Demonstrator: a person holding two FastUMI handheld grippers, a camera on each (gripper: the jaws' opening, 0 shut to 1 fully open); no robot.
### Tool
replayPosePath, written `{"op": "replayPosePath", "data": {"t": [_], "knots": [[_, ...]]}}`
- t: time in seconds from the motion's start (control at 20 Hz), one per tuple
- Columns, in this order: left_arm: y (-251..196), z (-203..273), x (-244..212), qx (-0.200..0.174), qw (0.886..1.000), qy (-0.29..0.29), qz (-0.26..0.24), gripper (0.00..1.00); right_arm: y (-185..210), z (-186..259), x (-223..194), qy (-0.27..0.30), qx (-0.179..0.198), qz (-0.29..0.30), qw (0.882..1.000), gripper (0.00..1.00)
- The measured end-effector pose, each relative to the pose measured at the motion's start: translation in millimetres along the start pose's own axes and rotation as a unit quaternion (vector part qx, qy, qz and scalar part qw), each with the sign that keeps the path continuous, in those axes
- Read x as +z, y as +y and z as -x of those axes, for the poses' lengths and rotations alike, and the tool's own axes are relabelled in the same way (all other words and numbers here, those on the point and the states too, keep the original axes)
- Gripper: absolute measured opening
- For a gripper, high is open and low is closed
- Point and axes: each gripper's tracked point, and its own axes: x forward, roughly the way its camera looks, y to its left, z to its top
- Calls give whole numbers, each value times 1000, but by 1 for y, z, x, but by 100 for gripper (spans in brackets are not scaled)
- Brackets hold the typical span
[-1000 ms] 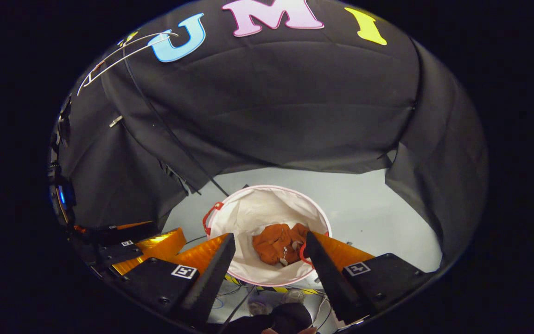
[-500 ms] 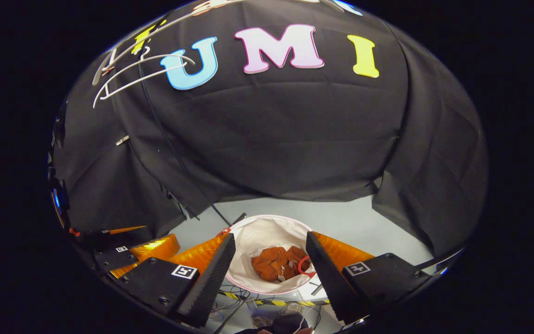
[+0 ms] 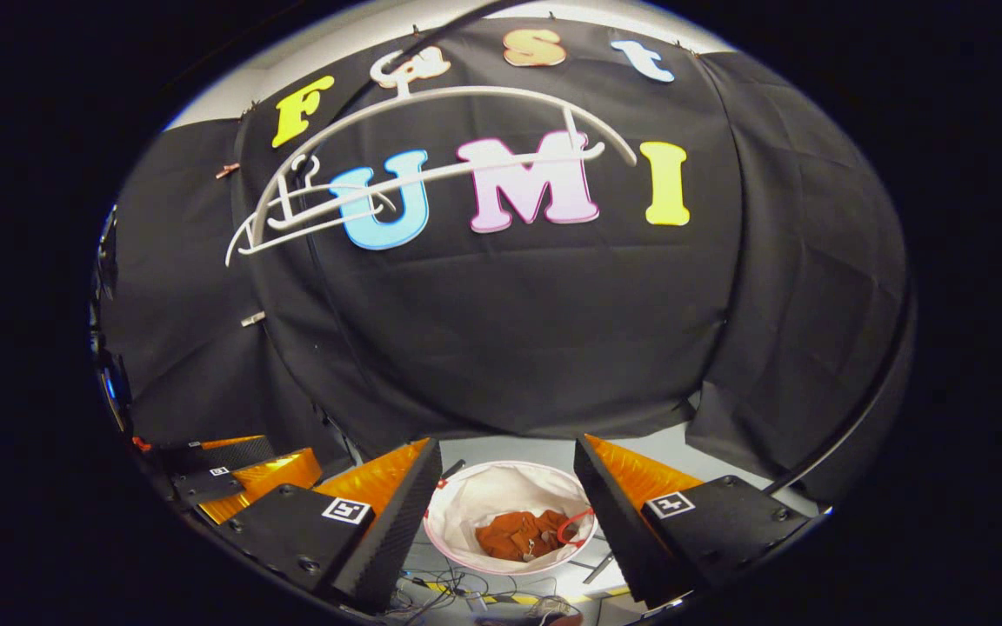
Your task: Grasp the clothes on the hanger with both hands and then place them into the laundry hamper below.
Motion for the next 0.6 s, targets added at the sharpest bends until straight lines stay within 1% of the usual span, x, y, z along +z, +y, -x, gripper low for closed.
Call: {"op": "replayPosePath", "data": {"t": [0.15,0.3,0.4,0.6], "knots": [[3,30,25,-3,999,-39,2,95,3,28,34,-46,-6,9,999,99],[6,62,55,1,996,-86,-16,95,7,58,62,-87,-16,23,996,99],[5,81,69,-1,993,-112,-27,95,16,74,80,-112,-13,24,993,98],[-1,118,96,-16,988,-154,-24,95,30,103,108,-163,0,44,986,98]]}}
